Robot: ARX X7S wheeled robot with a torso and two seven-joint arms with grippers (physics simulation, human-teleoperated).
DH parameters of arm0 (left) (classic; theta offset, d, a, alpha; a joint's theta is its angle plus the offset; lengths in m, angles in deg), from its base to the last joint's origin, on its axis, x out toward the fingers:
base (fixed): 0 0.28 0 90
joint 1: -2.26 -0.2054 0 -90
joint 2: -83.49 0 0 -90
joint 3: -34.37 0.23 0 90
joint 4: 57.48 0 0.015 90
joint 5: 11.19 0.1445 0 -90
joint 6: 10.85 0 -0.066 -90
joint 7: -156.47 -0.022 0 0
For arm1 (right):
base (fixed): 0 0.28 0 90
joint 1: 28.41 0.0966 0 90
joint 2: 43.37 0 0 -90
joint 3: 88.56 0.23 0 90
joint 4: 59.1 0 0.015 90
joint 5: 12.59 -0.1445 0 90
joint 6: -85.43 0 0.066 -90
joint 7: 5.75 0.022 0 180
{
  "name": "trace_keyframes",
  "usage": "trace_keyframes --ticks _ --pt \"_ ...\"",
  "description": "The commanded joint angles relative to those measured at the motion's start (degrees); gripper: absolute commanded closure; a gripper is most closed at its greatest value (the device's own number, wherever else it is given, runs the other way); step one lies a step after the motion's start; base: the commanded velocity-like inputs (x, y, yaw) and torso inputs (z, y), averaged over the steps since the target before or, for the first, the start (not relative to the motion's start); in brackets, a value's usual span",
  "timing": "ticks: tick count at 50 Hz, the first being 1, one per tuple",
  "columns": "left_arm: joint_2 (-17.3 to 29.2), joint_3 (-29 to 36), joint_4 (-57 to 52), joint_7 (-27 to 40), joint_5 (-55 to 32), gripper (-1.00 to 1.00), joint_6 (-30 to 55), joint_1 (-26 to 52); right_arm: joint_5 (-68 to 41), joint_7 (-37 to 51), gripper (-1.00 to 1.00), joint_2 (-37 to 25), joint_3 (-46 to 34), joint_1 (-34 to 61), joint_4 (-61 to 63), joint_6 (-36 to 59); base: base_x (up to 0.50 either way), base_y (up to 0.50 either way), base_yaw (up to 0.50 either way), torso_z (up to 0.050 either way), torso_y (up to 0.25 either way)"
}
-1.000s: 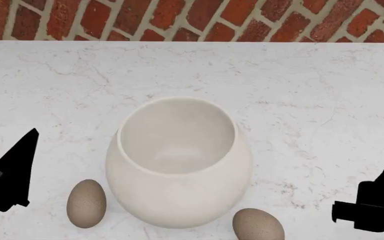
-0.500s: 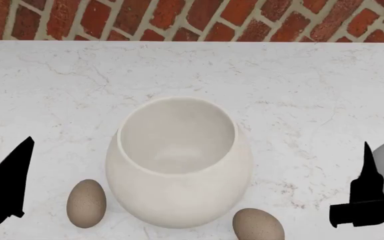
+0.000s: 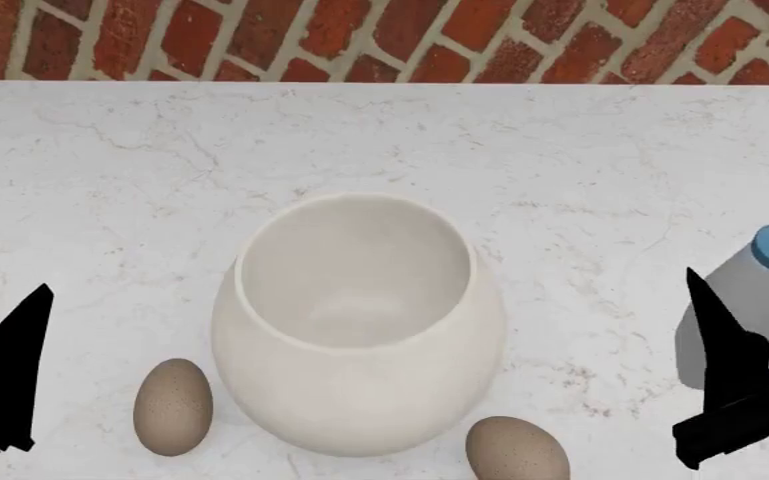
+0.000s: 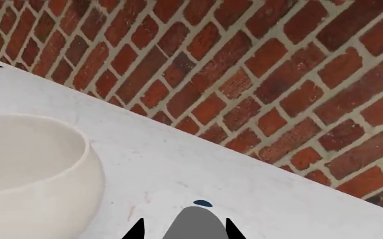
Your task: Place the eggs and milk next to the bowl.
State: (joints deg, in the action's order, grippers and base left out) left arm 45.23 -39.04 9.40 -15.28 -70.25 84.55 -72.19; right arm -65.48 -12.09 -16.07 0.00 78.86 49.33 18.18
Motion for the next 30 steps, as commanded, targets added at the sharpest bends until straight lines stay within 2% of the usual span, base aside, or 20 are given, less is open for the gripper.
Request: trace_keyframes --ticks 1,9,19,30 --pt "-0.5 -1.9 -2.6 -0.2 1.4 -1.00 0.0 -2.6 3.9 -12.8 1.00 2.0 -6.1 12.9 -5.7 2.4 0.00 0.00 0.00 0.000 0.000" --pt "-0.4 -1.6 -2.5 0.4 2.0 -1.00 0.7 -2.1 6.5 -18.3 1.00 4.9 -12.9 21.6 -8.6 6.4 0.00 0.00 0.00 0.000 0.000" --pt "-0.9 -1.2 -1.8 0.4 3.1 -1.00 0.4 -2.5 8.0 -24.3 1.00 5.5 -16.2 26.3 -11.8 7.9 0.00 0.00 0.00 0.000 0.000" --pt "-1.8 -0.3 -0.6 0.8 3.7 -1.00 1.8 -0.5 13.5 -32.1 1.00 9.9 -21.2 32.3 -21.5 4.8 0.00 0.00 0.00 0.000 0.001"
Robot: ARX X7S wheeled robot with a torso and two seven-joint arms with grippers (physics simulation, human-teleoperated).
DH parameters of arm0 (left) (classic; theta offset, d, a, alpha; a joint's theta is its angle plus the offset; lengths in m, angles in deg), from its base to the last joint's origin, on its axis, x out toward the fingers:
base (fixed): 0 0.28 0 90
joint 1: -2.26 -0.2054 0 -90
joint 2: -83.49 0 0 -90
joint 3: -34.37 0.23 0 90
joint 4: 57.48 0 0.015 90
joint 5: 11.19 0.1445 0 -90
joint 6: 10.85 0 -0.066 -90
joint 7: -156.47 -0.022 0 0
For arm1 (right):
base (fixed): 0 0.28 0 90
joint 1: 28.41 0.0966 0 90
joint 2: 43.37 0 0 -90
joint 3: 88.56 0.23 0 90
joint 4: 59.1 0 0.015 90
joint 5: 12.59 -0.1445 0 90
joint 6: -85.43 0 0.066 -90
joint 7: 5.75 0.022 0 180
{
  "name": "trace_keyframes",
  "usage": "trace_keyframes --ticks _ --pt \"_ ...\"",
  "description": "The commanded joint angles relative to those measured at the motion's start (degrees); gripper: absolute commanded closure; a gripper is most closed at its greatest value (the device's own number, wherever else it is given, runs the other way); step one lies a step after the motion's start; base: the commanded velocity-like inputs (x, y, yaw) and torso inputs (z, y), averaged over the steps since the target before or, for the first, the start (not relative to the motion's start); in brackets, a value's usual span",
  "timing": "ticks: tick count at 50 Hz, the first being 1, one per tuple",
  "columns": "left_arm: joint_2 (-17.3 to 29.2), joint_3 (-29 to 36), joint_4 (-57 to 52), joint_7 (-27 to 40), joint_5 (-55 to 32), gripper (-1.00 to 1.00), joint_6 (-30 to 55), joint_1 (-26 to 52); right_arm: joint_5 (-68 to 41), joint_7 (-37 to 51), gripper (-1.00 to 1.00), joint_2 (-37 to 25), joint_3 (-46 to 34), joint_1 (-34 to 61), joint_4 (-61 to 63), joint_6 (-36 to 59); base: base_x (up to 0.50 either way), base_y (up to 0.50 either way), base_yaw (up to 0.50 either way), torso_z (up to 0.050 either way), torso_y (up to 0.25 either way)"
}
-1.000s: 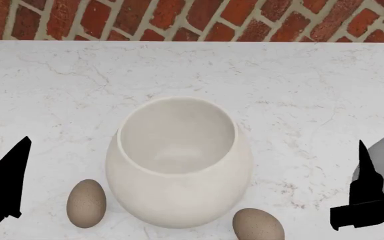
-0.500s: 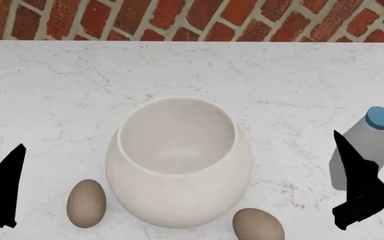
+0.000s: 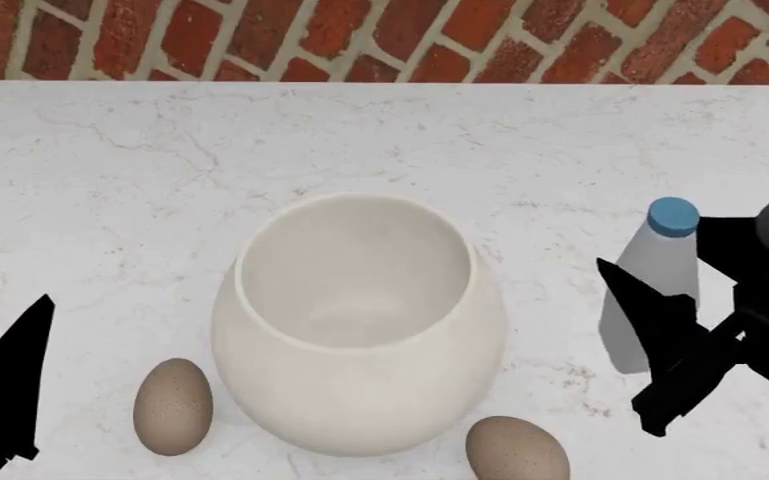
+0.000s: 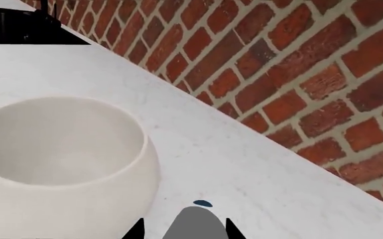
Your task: Place the eggs and milk next to the bowl.
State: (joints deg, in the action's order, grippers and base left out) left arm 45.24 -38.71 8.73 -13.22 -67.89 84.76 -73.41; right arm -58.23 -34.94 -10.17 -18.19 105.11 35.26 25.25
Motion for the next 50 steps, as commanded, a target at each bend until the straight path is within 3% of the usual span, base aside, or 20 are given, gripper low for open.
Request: trace_keyframes --ticks 1,25,50 --pt "-1.9 -0.5 0.2 -1.2 1.2 -1.00 1.9 1.1 6.8 -10.6 1.00 4.5 -3.5 6.4 -8.9 -3.3 0.00 0.00 0.00 0.000 0.000" --pt "-2.2 0.1 1.0 -0.4 1.2 -1.00 4.1 4.1 9.8 -19.4 1.00 11.1 -7.8 11.0 -18.5 -8.2 0.00 0.00 0.00 0.000 0.000" --pt "-2.1 0.3 1.4 -0.2 0.7 -1.00 5.4 5.3 10.0 -22.0 1.00 12.7 -9.1 11.2 -20.6 -9.4 0.00 0.00 0.00 0.000 0.000"
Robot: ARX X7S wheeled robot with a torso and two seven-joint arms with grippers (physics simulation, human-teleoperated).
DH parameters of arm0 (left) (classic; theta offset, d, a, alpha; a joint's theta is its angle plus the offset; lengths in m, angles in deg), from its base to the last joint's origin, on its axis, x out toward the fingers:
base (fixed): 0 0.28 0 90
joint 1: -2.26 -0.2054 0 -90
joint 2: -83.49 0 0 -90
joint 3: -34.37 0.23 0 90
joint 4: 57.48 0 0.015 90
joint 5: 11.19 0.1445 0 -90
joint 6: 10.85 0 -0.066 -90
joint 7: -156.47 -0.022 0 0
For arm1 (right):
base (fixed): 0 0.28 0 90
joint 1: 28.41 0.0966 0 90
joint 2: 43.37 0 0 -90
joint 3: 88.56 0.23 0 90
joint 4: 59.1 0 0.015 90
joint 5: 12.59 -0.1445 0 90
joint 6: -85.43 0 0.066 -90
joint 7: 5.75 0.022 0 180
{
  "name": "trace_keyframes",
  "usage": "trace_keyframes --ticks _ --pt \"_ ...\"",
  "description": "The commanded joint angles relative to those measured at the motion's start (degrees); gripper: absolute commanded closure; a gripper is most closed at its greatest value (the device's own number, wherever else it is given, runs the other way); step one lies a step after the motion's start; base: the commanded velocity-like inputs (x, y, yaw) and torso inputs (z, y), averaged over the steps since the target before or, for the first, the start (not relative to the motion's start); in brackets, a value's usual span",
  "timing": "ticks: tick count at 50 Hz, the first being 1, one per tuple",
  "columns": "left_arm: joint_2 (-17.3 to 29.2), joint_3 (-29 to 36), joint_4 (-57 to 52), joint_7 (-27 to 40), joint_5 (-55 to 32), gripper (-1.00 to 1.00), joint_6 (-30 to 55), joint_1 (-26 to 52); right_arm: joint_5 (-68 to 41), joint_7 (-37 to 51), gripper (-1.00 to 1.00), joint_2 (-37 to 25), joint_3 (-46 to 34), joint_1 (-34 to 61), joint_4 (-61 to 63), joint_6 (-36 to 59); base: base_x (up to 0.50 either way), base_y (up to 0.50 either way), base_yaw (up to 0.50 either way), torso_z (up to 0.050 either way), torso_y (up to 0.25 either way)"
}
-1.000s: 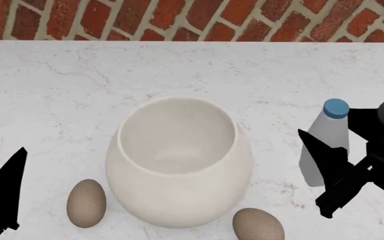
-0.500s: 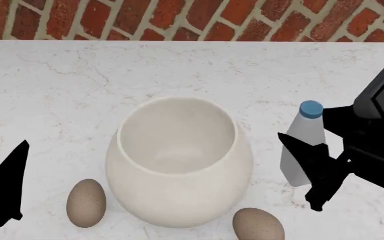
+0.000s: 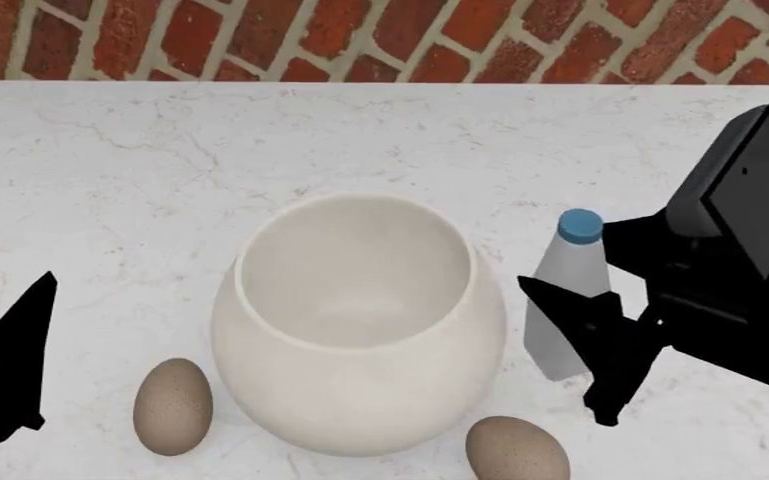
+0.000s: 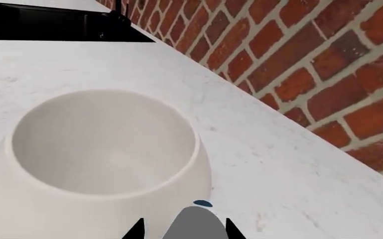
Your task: Place the eggs and milk next to the bowl.
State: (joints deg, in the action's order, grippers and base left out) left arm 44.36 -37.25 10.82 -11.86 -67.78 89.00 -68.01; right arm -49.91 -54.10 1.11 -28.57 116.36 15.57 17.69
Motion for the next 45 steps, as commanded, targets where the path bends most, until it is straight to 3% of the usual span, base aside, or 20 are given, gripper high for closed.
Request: trace_keyframes --ticks 1,45 --pt "-1.2 -1.1 -0.6 -1.6 0.6 -1.00 1.2 -0.1 1.6 -2.9 1.00 1.3 1.3 -0.1 -0.9 -1.9 0.00 0.00 0.00 0.000 0.000" --pt "-1.1 -0.5 -1.3 -1.3 0.3 -1.00 2.9 1.5 0.1 -3.3 1.00 0.8 2.3 -5.2 -2.2 -5.2 0.00 0.00 0.00 0.000 0.000"
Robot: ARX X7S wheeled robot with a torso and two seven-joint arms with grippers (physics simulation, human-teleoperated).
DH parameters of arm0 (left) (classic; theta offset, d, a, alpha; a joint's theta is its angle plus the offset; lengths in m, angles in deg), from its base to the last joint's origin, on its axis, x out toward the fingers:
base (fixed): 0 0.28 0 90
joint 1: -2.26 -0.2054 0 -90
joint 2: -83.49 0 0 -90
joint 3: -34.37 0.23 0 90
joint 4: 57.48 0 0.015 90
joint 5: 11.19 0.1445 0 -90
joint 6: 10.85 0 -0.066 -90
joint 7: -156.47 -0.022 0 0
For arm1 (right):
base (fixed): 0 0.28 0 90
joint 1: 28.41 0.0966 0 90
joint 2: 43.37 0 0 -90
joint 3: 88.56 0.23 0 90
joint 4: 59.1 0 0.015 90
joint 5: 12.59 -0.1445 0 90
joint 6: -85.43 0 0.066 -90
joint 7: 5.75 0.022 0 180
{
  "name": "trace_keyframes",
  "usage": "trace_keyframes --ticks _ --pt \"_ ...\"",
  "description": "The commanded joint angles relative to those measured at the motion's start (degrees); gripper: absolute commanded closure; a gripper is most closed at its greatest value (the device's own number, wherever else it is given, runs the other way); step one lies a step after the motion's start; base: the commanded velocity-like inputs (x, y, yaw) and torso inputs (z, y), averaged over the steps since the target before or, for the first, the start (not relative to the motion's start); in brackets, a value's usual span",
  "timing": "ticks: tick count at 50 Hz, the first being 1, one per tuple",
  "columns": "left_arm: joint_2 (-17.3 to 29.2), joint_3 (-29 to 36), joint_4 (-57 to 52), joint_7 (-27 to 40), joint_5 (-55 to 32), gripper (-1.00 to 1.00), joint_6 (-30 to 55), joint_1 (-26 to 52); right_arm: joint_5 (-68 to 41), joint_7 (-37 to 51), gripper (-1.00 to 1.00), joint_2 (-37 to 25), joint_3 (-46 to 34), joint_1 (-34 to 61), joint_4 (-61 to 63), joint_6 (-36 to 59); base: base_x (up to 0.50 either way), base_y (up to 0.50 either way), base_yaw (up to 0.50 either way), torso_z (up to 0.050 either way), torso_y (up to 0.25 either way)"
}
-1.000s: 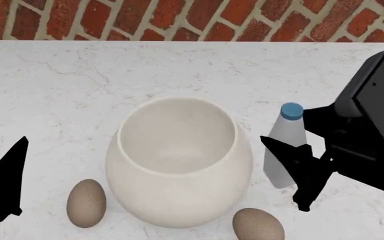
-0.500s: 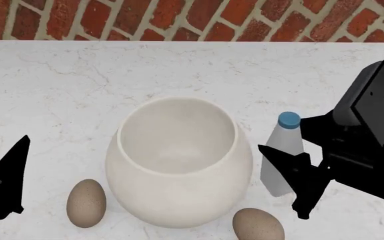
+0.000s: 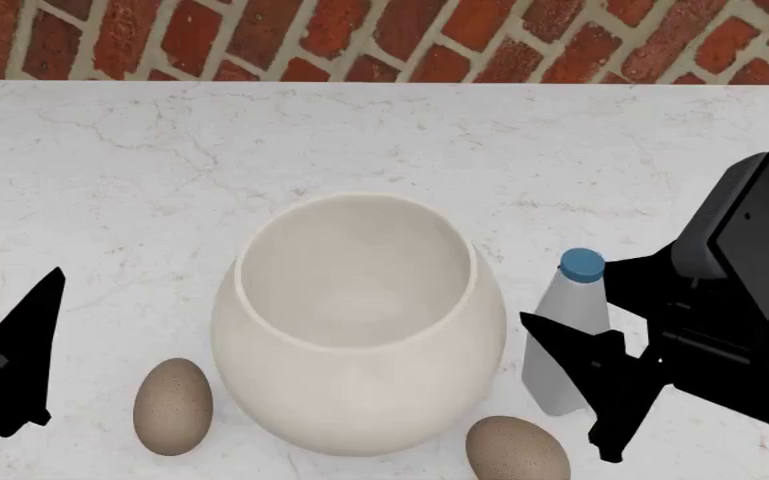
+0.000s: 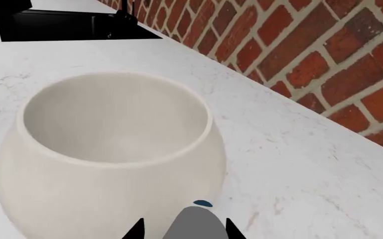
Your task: Place the eggs and milk next to the bowl.
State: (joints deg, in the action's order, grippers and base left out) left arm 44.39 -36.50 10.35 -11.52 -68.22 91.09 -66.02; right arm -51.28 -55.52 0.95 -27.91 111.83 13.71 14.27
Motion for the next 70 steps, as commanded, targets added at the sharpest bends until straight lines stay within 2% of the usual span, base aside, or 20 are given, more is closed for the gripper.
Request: trace_keyframes --ticks 1,70 --pt "-1.1 -1.3 -0.8 -1.7 0.7 -1.00 0.8 -0.4 1.5 -1.9 1.00 1.0 1.7 -0.8 -0.5 -1.9 0.00 0.00 0.00 0.000 0.000" --pt "-1.0 -0.8 -1.5 -1.4 0.9 -1.00 1.9 0.1 2.7 -4.1 1.00 4.3 1.2 -2.5 -8.8 -7.6 0.00 0.00 0.00 0.000 0.000"
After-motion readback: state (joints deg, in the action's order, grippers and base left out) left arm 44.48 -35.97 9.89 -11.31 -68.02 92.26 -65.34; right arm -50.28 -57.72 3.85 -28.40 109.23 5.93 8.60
